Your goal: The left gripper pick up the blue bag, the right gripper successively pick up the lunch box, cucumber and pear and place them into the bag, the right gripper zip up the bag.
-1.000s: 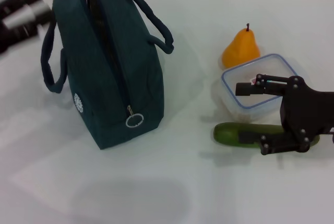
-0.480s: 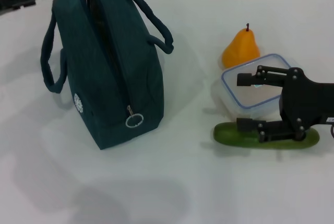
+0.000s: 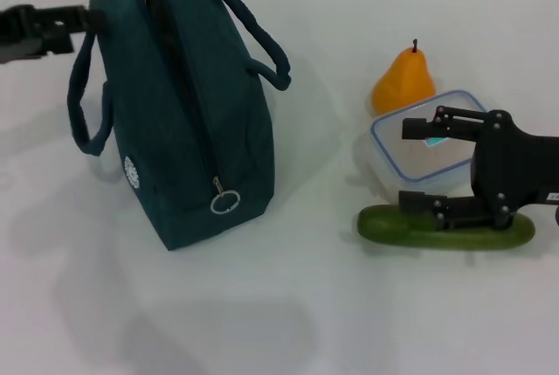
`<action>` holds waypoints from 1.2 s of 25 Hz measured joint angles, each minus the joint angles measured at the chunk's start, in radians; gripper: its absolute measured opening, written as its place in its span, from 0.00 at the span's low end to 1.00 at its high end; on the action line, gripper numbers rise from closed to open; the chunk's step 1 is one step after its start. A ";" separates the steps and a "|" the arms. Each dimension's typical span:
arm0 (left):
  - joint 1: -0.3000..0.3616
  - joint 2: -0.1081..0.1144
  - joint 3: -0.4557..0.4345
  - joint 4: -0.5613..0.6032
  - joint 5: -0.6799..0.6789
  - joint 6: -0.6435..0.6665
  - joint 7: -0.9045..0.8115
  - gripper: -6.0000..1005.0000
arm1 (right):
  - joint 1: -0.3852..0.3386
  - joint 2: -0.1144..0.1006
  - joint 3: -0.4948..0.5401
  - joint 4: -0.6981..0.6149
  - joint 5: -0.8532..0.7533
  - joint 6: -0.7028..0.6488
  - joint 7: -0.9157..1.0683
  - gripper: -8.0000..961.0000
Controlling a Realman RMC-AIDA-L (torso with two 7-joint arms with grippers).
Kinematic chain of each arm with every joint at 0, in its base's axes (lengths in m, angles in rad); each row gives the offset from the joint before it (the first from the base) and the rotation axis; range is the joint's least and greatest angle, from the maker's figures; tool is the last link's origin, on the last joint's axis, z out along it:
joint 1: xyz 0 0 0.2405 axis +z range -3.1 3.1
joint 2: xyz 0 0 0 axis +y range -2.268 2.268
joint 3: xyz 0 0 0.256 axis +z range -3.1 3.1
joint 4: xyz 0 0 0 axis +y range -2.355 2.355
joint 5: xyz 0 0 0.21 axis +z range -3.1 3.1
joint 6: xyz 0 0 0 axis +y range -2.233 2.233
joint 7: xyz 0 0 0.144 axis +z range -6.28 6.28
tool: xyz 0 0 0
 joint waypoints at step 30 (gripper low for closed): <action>-0.015 -0.045 0.196 0.008 0.090 0.036 0.037 0.41 | -0.015 0.001 0.031 0.011 0.002 0.006 -0.008 0.84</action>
